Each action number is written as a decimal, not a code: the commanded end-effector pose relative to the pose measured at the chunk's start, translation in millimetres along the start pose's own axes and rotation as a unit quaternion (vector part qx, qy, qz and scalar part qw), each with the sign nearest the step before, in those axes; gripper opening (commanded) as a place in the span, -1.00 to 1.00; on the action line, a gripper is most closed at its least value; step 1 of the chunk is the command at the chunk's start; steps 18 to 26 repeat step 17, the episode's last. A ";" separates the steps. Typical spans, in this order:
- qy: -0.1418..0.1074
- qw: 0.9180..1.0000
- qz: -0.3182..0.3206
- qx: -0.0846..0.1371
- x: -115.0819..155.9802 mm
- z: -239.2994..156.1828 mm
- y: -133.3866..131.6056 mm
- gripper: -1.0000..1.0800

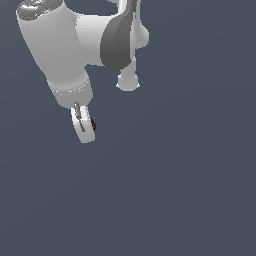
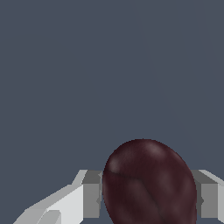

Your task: Pick up the object and move it to a goal position.

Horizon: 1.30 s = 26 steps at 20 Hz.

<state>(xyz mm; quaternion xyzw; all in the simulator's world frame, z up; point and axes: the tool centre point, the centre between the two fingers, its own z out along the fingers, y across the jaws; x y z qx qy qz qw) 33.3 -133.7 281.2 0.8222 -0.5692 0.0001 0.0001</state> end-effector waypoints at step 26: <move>0.000 1.000 -0.002 0.000 28.7 -79.9 7.3 -1.00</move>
